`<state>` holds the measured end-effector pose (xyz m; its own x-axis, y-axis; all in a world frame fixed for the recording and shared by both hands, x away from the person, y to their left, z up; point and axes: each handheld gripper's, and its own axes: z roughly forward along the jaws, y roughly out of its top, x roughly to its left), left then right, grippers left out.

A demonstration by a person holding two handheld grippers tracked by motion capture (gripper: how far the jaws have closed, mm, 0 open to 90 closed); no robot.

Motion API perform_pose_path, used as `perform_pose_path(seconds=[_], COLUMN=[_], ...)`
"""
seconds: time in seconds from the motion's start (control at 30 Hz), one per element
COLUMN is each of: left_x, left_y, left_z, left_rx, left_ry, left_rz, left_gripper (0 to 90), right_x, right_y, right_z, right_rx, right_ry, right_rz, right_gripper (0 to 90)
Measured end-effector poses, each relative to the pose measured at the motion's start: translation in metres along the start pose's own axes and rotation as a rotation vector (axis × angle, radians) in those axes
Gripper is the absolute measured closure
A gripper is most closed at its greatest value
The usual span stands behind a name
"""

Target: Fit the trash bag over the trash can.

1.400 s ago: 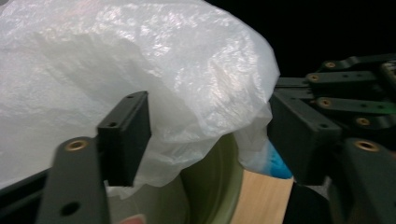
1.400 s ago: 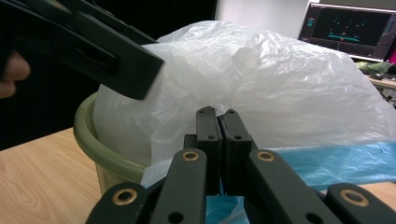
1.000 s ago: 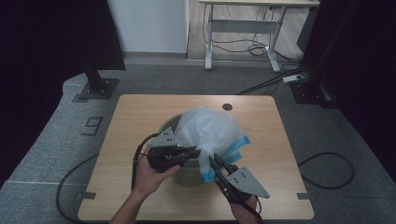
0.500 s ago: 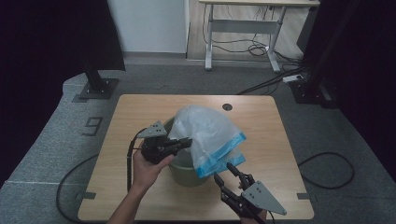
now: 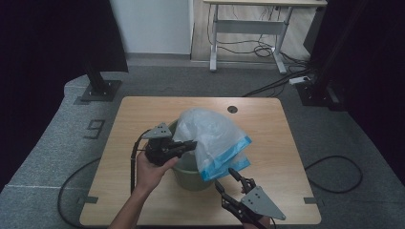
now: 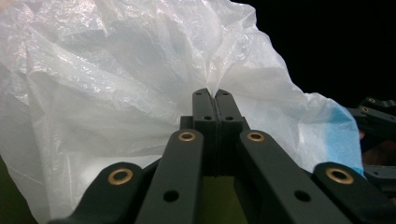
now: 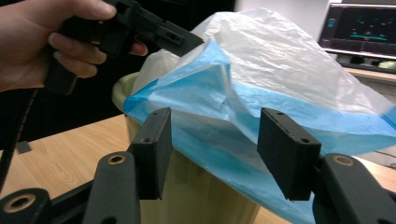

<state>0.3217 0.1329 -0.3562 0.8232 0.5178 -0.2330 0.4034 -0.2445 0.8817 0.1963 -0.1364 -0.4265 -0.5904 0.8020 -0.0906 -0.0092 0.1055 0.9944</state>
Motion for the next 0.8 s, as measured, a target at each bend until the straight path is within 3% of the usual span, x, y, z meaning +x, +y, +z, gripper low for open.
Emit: perform_pose_path(seconds=[0.13, 0.47, 0.67, 0.8], left_x=[0.003, 0.005, 0.005, 0.005], left_y=[0.001, 0.0, 0.0, -0.001], left_z=[0.001, 0.0, 0.0, 0.0], left_rx=[0.009, 0.012, 0.014, 0.012], left_ry=[-0.003, -0.005, -0.003, -0.007], left_rz=[-0.006, -0.014, -0.013, -0.013], left_gripper=[89.2, 89.2, 89.2, 89.2], right_x=[0.003, -0.003, -0.004, -0.004], right_y=[0.001, 0.006, 0.009, 0.013], right_z=[0.005, 0.011, 0.012, 0.012], right_rx=[0.011, 0.012, 0.003, 0.009], right_ry=[-0.004, -0.046, -0.028, -0.008], right_rz=[-0.033, -0.036, -0.033, -0.049], right_gripper=[45.5, 54.4, 66.8, 80.2])
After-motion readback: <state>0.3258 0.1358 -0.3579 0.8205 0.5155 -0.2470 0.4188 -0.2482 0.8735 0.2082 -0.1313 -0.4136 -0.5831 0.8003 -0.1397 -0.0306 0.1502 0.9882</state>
